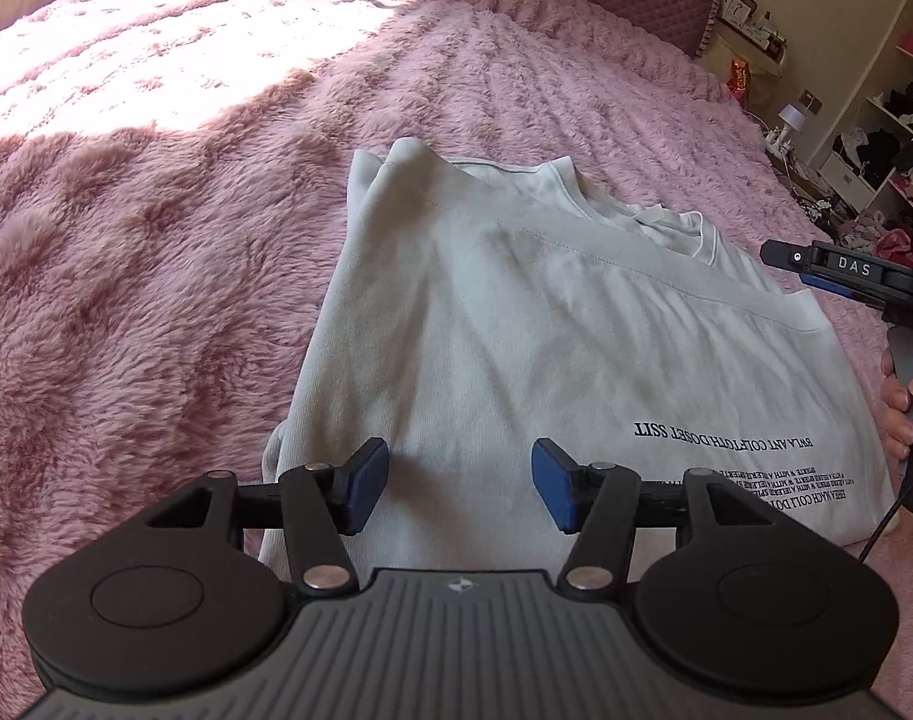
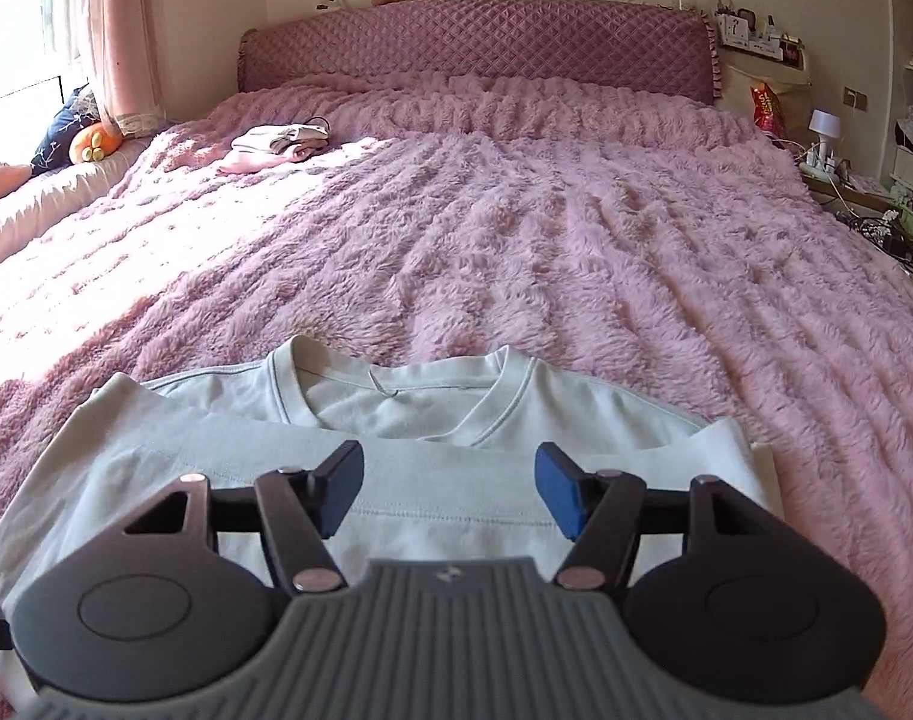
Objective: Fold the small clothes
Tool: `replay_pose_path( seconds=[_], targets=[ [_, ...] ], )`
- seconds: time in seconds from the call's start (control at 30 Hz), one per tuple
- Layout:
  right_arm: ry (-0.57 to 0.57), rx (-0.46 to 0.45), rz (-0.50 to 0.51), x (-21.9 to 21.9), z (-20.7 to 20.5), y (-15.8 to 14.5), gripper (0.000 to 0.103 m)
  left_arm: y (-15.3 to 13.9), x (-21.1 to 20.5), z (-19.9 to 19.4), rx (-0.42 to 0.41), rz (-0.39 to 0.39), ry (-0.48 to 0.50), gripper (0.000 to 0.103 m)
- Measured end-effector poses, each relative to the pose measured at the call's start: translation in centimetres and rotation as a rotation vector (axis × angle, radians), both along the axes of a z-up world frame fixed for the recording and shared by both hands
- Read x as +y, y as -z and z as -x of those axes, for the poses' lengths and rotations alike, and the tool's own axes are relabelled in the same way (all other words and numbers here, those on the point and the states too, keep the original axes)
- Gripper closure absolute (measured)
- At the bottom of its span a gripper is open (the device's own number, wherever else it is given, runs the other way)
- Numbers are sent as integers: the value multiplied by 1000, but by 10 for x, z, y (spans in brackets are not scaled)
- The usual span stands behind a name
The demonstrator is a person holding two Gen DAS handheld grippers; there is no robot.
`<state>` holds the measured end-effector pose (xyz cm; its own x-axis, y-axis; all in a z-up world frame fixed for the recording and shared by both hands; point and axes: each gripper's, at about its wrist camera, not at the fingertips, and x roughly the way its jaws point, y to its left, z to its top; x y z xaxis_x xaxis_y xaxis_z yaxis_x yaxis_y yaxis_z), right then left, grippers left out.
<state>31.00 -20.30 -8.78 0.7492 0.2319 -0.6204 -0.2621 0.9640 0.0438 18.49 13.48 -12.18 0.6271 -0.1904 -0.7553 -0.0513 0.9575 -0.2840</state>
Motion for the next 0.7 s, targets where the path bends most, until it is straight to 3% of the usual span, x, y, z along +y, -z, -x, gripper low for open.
replay_pose_path(
  seconds=[0.27, 0.43, 0.5, 0.6, 0.7],
  targets=[
    [3, -29, 158, 59, -73, 33, 44, 17, 13, 7, -8, 41, -4, 38],
    [29, -29, 212, 76, -105, 50, 44, 18, 10, 6, -16, 43, 12, 27],
    [34, 16, 229, 78, -118, 60, 44, 19, 9, 6, -18, 37, 20, 26],
    [11, 38, 245, 79, -118, 68, 44, 20, 11, 7, -23, 54, 15, 26],
    [-24, 1, 282, 77, -93, 72, 44, 23, 14, 7, -28, 78, 3, 25]
  ],
)
